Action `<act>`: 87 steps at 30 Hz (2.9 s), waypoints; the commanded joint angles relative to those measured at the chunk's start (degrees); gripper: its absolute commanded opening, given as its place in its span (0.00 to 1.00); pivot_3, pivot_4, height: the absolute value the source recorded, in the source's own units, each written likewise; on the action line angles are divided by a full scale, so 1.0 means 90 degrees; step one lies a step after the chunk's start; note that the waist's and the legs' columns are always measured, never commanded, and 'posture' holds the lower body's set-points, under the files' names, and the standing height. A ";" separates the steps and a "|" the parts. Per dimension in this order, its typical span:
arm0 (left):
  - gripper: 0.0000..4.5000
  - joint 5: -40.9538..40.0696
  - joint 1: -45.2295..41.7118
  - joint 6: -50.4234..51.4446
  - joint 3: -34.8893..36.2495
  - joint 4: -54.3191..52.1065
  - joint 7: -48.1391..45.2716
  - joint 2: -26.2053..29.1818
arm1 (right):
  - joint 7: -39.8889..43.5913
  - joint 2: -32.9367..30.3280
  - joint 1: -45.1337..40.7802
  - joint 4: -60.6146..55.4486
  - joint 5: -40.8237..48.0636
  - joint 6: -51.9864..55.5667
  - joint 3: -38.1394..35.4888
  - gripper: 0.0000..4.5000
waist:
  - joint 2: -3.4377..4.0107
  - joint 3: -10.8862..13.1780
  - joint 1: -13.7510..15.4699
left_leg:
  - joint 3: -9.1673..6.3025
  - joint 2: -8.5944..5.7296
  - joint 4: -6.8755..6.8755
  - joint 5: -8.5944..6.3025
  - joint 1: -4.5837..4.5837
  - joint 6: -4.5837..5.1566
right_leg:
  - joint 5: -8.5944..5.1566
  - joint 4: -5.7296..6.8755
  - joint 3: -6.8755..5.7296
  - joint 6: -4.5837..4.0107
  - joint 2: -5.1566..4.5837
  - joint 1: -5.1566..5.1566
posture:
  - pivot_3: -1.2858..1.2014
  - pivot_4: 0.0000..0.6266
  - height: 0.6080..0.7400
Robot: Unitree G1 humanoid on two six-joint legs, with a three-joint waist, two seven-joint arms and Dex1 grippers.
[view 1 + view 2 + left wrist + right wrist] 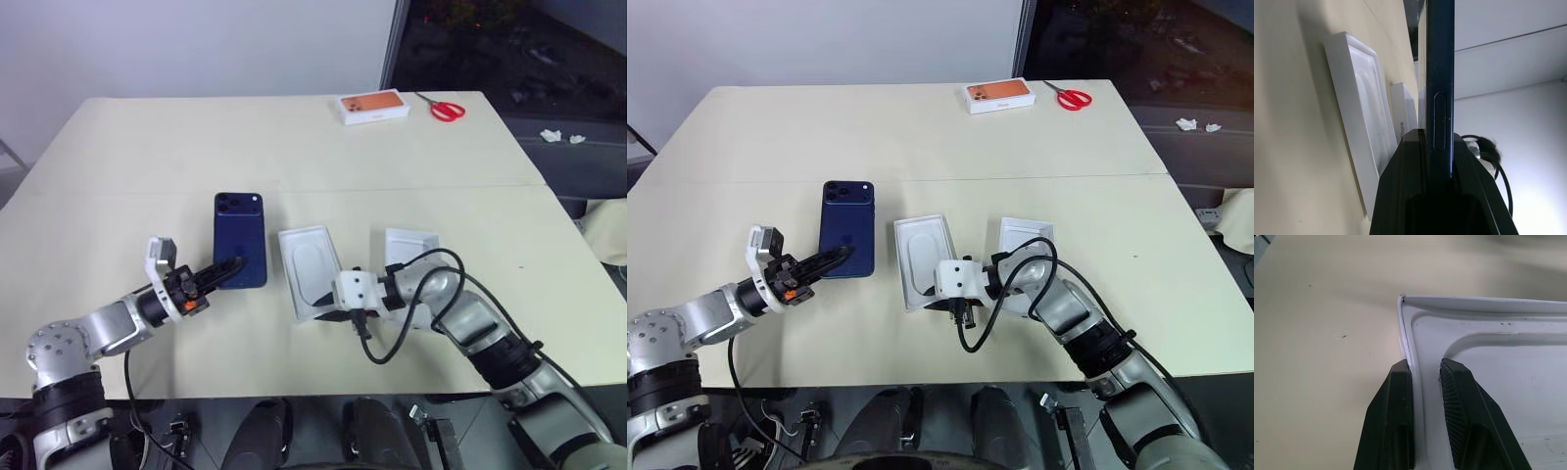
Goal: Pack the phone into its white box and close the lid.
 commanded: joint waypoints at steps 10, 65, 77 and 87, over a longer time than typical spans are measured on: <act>0.00 -0.0543 -0.0145 -0.0267 0.0080 0.0072 -0.0007 0.0339 | -0.1712 0.1751 -0.0758 0.1298 -0.0928 0.0662 0.0294 0.14 | -0.0009 -0.0006 -0.0068 | 0.0000 0.0016 -0.0006 0.0016 0.0008 -0.0028 | 0.0000 0.0010 0.0001 -0.0001 0.0018 -0.0006 | 0.52 0.24 1.00; 0.99 0.1521 -0.1661 -0.0572 -0.1310 0.1205 -0.0632 -0.0214 | -0.0841 0.0162 -0.0753 0.0239 0.1029 0.1619 -0.1396 0.85 | -0.0009 0.0001 0.0023 | 0.0004 0.0001 -0.0002 0.0011 -0.0009 -0.0017 | 0.0001 0.0002 0.0001 0.0000 0.0004 -0.0010 | 0.52 0.24 1.00; 0.99 0.1191 -0.1316 -0.0146 -0.0781 0.0147 -0.0236 0.0034 | -0.0803 0.0181 -0.0848 0.0424 0.1018 0.1466 -0.1309 0.85 | -0.0010 0.0003 0.0018 | 0.0003 0.0002 -0.0003 0.0010 -0.0010 -0.0015 | 0.0001 0.0002 0.0002 0.0000 0.0004 -0.0011 | 0.52 0.24 1.00; 0.99 0.1797 -0.1028 -0.0640 -0.0543 -0.0340 -0.0236 0.0906 | -0.1115 0.0208 -0.1015 0.0794 0.0896 0.1296 -0.1412 0.85 | -0.0008 0.0004 0.0008 | 0.0004 0.0003 -0.0006 0.0010 -0.0010 -0.0016 | 0.0001 0.0002 0.0003 0.0000 0.0005 -0.0013 | 0.52 0.24 1.00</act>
